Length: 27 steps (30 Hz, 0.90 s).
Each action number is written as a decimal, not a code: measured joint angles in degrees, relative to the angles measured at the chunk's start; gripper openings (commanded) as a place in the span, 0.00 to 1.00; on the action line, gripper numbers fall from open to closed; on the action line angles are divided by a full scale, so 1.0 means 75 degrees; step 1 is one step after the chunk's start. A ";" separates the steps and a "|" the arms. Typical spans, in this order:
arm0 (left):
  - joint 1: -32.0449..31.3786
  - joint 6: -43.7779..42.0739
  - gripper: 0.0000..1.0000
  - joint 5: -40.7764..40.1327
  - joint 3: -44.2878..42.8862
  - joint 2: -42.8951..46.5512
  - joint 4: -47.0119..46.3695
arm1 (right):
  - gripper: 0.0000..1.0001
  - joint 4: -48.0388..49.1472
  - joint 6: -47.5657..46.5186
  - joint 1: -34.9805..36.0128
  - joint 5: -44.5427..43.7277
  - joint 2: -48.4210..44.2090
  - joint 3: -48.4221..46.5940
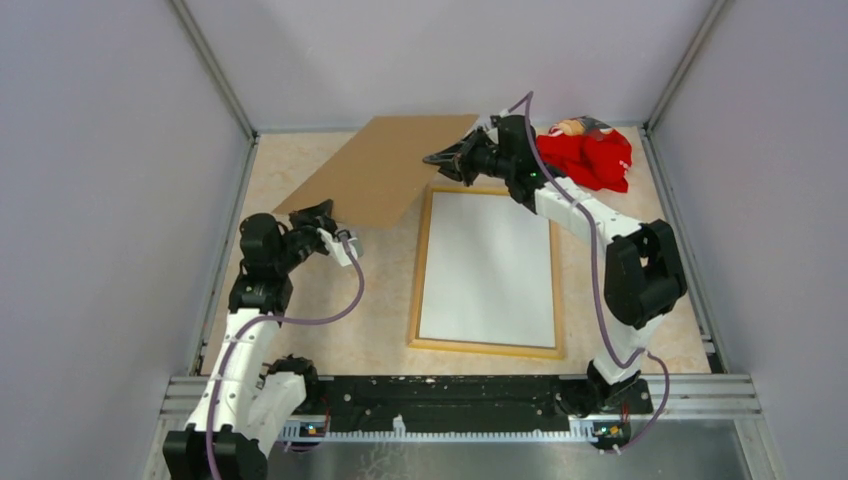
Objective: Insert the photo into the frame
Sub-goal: Pick up the photo frame item at the center of the board.
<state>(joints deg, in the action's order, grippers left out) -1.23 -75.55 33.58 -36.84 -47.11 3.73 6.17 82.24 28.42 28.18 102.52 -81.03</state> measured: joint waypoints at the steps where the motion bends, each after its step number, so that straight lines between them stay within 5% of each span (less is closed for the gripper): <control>1: 0.0000 0.0032 0.00 -0.0006 0.0000 0.0017 -0.0140 | 0.19 -0.0090 -0.0093 -0.0015 0.0058 -0.0023 -0.0020; 10: 0.0000 0.0906 0.00 -0.0067 -0.0458 0.0009 0.0093 | 0.57 -0.1891 -0.2850 -0.0219 0.1172 -0.0070 -0.1303; 17: 0.0000 0.1413 0.00 0.0189 -0.1448 0.0082 0.1037 | 0.67 -0.4074 -0.6738 -0.0746 0.1116 -0.1361 -0.2600; 27: 0.0000 0.1413 0.00 0.1440 -0.3716 -0.0090 0.3803 | 0.85 -0.4575 -1.1768 -0.0146 0.1300 -0.4546 -0.2095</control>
<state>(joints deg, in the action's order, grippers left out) -1.23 -64.95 44.38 -64.71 -47.79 32.25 -28.14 -6.02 27.33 37.93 68.42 -96.75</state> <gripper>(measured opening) 0.019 0.840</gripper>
